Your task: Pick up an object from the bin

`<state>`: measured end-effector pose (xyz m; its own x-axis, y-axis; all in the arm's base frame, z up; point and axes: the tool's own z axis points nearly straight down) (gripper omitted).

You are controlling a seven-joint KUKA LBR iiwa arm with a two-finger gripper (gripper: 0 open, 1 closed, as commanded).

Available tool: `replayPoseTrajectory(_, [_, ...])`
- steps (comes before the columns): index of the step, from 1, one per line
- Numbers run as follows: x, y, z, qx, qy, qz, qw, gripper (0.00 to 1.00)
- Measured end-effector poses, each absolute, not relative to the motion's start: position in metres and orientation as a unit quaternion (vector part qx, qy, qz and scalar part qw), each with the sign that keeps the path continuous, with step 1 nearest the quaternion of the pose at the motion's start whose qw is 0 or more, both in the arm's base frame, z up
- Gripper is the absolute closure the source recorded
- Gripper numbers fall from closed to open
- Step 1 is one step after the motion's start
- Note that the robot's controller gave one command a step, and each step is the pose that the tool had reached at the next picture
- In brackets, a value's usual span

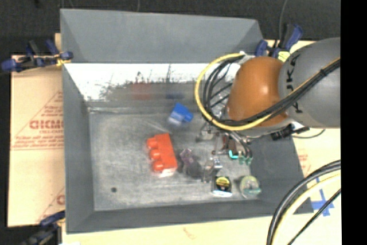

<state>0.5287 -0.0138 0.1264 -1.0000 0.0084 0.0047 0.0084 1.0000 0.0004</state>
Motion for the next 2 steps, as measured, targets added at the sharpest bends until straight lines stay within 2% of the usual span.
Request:
replayPoseTrajectory(1, [0.526, 0.008, 0.074, -0.123, -0.992, -0.001, -0.004, 0.0])
replayPoseTrajectory(2, [0.528, 0.005, 0.101, -0.169, -0.986, -0.001, -0.003, 0.0])
